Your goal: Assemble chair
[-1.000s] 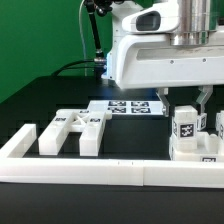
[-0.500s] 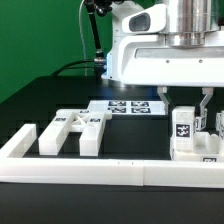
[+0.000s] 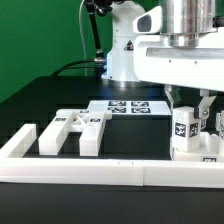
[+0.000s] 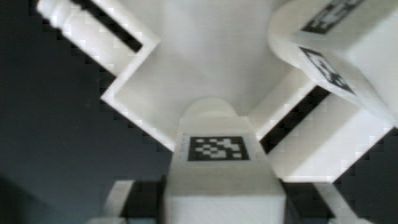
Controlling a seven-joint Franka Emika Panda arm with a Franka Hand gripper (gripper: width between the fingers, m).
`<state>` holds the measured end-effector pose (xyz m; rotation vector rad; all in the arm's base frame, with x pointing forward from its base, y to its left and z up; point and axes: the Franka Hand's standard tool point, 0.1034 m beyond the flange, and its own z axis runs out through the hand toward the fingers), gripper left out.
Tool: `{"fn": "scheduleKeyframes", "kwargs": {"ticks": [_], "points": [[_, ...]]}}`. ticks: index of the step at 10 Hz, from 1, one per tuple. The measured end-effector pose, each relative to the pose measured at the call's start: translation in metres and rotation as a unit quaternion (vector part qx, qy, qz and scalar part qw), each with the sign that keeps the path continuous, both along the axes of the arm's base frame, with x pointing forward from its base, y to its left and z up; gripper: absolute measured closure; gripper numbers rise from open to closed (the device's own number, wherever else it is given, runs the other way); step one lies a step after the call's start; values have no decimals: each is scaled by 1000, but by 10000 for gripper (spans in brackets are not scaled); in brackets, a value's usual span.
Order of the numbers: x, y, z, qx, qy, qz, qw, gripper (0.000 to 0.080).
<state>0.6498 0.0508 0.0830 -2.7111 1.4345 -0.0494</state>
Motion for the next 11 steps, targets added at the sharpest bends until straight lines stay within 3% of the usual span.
{"fn": "scheduleKeyframes", "kwargs": {"ticks": [2, 5, 7, 11], "points": [[0, 4, 0, 6, 3, -82, 997, 509], [0, 4, 0, 6, 3, -85, 996, 499], [0, 3, 0, 2, 0, -24, 1000, 188], [0, 2, 0, -7, -7, 115, 993, 152]]}}
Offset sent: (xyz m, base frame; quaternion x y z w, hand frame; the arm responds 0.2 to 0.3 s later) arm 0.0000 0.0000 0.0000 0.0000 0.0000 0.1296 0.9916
